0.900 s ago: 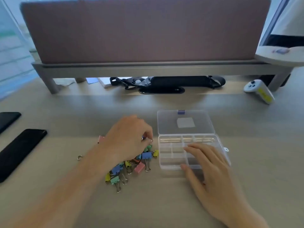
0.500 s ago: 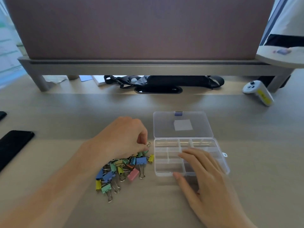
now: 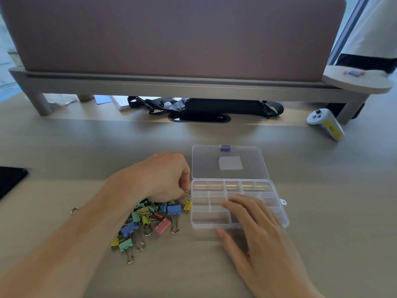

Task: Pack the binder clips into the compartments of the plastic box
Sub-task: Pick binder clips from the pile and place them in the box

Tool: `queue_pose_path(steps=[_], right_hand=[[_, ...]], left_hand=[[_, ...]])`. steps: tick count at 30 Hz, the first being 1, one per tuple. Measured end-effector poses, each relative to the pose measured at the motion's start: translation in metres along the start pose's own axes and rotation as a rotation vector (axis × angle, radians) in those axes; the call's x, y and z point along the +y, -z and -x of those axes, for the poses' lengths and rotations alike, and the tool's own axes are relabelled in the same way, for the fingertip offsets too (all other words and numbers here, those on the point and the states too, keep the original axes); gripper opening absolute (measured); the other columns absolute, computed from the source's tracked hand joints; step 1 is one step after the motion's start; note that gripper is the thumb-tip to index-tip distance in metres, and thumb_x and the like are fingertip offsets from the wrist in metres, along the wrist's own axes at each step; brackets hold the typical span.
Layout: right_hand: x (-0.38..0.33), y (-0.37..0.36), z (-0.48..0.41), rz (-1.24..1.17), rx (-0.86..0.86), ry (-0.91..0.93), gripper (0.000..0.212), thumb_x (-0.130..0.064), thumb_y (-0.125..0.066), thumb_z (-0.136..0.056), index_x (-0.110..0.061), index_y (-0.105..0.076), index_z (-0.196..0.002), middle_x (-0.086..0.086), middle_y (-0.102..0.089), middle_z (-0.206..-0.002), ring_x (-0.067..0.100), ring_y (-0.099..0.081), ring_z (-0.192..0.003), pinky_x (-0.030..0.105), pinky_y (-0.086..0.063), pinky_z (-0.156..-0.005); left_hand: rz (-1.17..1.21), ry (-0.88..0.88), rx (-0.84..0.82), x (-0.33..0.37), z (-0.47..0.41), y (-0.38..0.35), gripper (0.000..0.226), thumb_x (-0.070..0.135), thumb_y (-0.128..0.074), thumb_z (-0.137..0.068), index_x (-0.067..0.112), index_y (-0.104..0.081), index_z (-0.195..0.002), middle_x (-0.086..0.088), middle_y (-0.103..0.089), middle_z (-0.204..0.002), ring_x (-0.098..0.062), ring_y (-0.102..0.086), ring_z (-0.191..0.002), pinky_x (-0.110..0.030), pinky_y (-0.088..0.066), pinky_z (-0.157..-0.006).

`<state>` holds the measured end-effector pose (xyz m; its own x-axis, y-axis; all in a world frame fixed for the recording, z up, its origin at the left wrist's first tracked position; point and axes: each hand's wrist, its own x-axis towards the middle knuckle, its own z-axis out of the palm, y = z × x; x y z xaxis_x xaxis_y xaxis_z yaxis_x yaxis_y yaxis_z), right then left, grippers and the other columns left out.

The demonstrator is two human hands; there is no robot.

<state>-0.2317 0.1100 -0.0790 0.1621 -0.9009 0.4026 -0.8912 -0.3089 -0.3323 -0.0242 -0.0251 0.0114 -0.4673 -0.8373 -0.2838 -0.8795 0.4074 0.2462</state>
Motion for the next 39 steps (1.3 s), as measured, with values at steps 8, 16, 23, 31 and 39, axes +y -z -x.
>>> queue_pose_path(steps=[8,16,23,31,39], right_hand=[[-0.002,0.0,0.002,-0.012,-0.011,0.016,0.045,-0.061,-0.045,-0.101,-0.032,-0.063,-0.131,-0.017,-0.059,-0.135,0.006,-0.056,-0.128,0.027,-0.046,-0.106],[0.007,0.029,-0.033,-0.524,0.259,-0.226,0.021,-0.05,-0.063,-0.098,-0.042,-0.066,-0.117,-0.027,-0.068,-0.112,-0.002,-0.065,-0.109,0.009,-0.047,-0.085],[0.052,0.031,-0.084,-0.565,-0.048,-0.093,0.021,-0.01,-0.078,-0.091,-0.029,-0.076,-0.1,-0.019,-0.077,-0.093,0.006,-0.074,-0.09,0.024,-0.059,-0.083],[0.069,0.027,-0.087,-0.495,-0.028,0.011,0.016,-0.011,-0.085,-0.085,-0.022,-0.079,-0.095,-0.016,-0.077,-0.085,0.002,-0.075,-0.081,0.013,-0.056,-0.08],[0.065,0.024,-0.087,-0.381,-0.028,0.063,0.018,-0.01,-0.086,-0.084,-0.022,-0.079,-0.096,-0.019,-0.076,-0.082,0.0,-0.072,-0.079,0.008,-0.053,-0.077]], left_hand=[[0.227,-0.143,0.408,-0.003,-0.004,0.01,0.018,0.02,-0.073,-0.092,0.031,-0.062,-0.1,0.013,-0.065,-0.087,-0.001,-0.061,-0.078,-0.012,-0.045,-0.066],[0.818,-0.356,0.394,0.041,-0.018,-0.02,0.009,0.014,-0.077,-0.09,0.017,-0.08,-0.097,0.004,-0.079,-0.087,-0.015,-0.075,-0.085,-0.037,-0.061,-0.086],[0.749,-0.275,0.337,0.042,-0.024,-0.033,0.008,0.011,-0.082,-0.084,0.017,-0.079,-0.088,0.006,-0.079,-0.082,-0.008,-0.077,-0.079,-0.029,-0.062,-0.083],[0.406,-0.307,0.49,0.052,-0.023,-0.037,0.013,0.018,-0.084,-0.082,0.028,-0.075,-0.079,0.023,-0.062,-0.065,0.007,-0.06,-0.071,-0.003,-0.041,-0.063],[0.337,-0.251,0.449,0.047,-0.025,-0.038,0.009,0.023,-0.083,-0.083,0.03,-0.077,-0.082,0.024,-0.063,-0.073,0.011,-0.059,-0.079,-0.001,-0.04,-0.068]])
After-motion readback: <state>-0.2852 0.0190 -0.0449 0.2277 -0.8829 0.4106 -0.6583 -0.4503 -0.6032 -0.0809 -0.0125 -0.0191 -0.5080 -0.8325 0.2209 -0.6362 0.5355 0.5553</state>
